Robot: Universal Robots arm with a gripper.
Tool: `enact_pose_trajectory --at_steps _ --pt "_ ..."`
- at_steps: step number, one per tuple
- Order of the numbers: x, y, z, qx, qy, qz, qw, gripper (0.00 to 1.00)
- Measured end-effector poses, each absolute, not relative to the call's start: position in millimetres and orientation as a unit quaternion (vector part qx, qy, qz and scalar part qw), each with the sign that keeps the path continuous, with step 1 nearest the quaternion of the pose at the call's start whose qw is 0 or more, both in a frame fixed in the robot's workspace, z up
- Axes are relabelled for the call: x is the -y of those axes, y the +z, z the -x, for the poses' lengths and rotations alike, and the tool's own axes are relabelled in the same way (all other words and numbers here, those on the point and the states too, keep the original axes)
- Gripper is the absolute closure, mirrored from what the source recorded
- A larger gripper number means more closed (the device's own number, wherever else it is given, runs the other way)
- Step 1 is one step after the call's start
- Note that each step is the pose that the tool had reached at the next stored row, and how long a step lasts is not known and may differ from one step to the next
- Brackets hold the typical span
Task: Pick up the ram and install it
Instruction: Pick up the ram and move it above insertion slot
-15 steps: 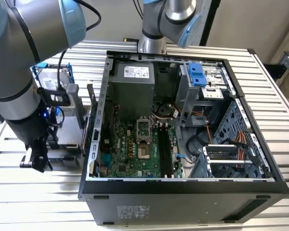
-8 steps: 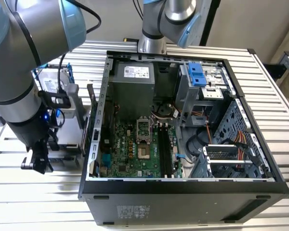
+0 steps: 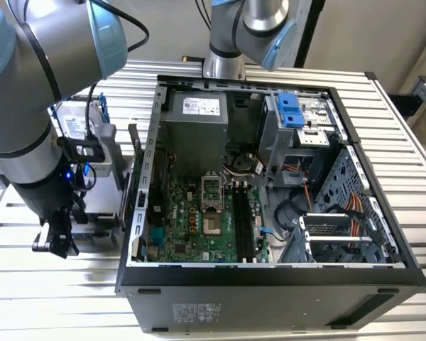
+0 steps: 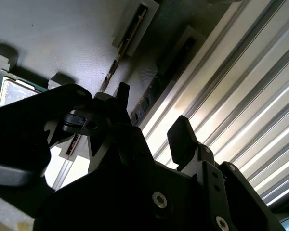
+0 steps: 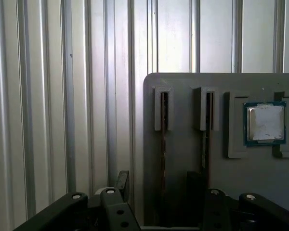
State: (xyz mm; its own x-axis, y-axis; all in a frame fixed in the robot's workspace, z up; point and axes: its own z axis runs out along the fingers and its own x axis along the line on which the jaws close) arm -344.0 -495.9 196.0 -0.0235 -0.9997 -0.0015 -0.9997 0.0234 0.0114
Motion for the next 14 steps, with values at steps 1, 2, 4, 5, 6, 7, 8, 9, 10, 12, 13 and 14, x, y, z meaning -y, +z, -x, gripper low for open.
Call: enact_pose_trajectory --at_steps 1,2,4,5,6,7,8,9,10,12,13,14 --pt "495.9 196.0 344.0 0.715 -0.005 -0.699 0.003 1.0" --pt "495.9 196.0 344.0 0.715 -0.005 -0.699 0.003 1.0" --pt "495.9 196.0 344.0 0.715 -0.005 -0.699 0.003 1.0" --pt "495.9 196.0 344.0 0.715 -0.005 -0.699 0.003 1.0" --pt "495.9 196.0 344.0 0.715 -0.005 -0.699 0.003 1.0" --pt "495.9 196.0 344.0 0.715 -0.005 -0.699 0.003 0.0" --pt "495.9 196.0 344.0 0.715 -0.005 -0.699 0.003 0.0" --pt "495.9 196.0 344.0 0.715 -0.005 -0.699 0.003 0.0" --pt "495.9 196.0 344.0 0.715 -0.005 -0.699 0.003 0.0" --pt "495.9 196.0 344.0 0.715 -0.004 -0.699 0.003 0.0" --pt "495.9 196.0 344.0 0.715 -0.005 -0.699 0.003 0.0" --pt "495.9 196.0 344.0 0.715 -0.005 -0.699 0.003 0.0"
